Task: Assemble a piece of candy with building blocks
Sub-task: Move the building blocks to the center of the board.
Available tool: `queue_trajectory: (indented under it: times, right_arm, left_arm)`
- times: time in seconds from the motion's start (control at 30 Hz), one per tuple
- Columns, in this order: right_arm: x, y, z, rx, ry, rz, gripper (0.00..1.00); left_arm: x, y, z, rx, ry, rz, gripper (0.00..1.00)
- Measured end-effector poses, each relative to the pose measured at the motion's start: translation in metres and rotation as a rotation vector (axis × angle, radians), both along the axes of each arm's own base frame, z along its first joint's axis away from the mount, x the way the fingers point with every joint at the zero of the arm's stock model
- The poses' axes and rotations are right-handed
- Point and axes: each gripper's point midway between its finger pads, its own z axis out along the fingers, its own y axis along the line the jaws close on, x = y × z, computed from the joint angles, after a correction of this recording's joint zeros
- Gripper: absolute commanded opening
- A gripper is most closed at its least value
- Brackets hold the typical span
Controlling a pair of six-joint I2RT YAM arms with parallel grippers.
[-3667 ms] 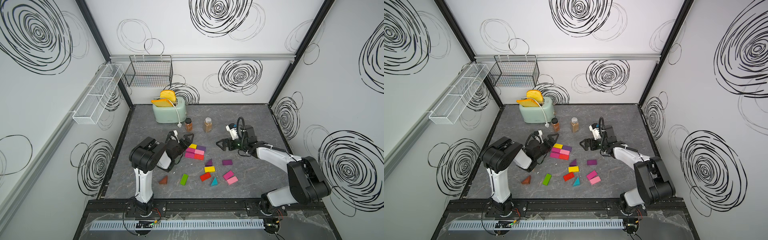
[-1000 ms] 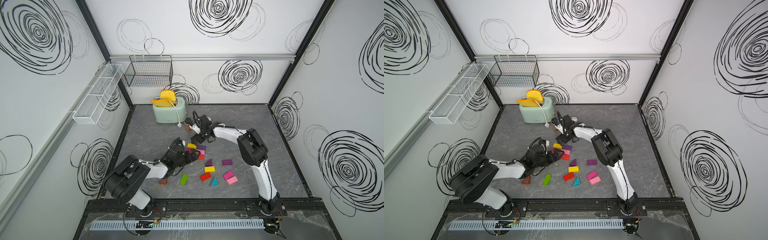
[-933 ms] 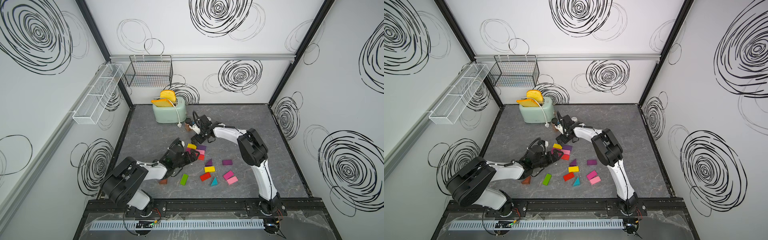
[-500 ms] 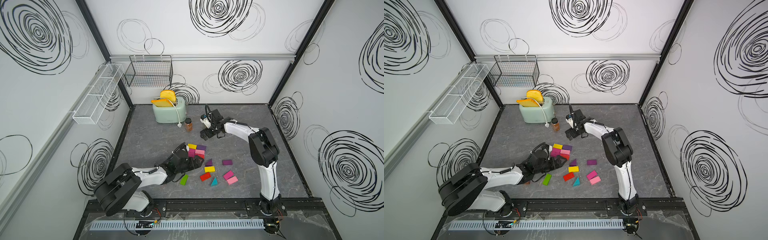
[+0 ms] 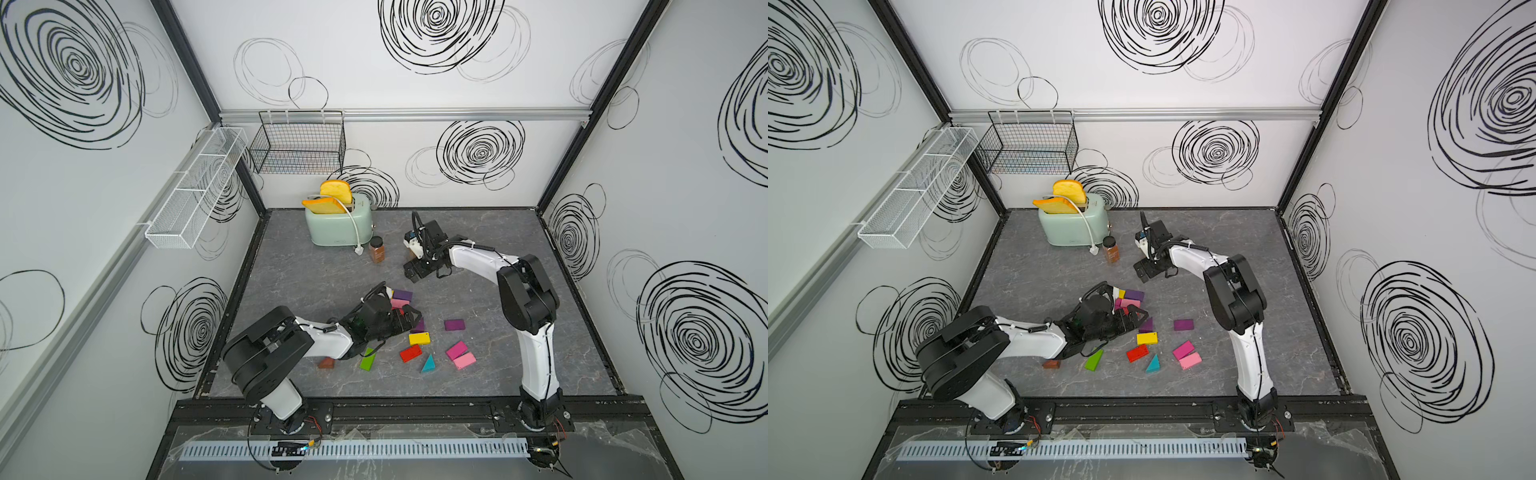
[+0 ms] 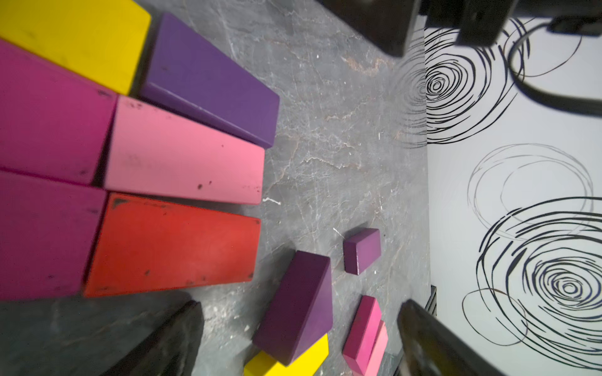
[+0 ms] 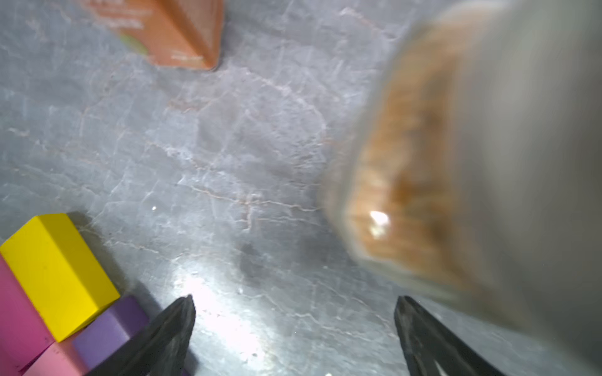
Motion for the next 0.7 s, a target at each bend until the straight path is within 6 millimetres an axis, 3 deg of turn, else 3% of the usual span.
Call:
queue_trajectory:
  times: [0.23, 0.7]
  right_arm:
    - [-0.017, 0.007, -0.021, -0.046, 0.052, 0.043, 1.00]
    - [-0.020, 0.008, -0.023, -0.084, 0.047, 0.065, 0.99]
  left_arm:
    - [0.005, 0.001, 0.001, -0.013, -0.003, 0.020, 0.98]
    - [0.013, 0.001, 0.001, -0.025, -0.015, 0.032, 0.98]
